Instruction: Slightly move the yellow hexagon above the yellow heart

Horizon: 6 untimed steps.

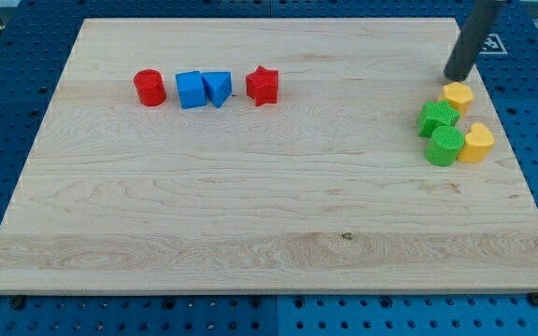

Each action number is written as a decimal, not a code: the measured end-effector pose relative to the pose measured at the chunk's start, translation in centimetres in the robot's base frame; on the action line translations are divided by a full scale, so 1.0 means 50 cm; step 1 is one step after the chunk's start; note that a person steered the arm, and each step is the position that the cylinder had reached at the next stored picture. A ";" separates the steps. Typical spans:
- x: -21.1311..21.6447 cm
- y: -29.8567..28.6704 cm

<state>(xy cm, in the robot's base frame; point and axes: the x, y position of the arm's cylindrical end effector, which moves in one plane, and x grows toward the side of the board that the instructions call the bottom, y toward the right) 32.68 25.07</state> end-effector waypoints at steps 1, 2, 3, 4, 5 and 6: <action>0.018 -0.015; 0.028 -0.015; 0.036 -0.022; 0.073 -0.023; 0.100 -0.030; 0.096 -0.060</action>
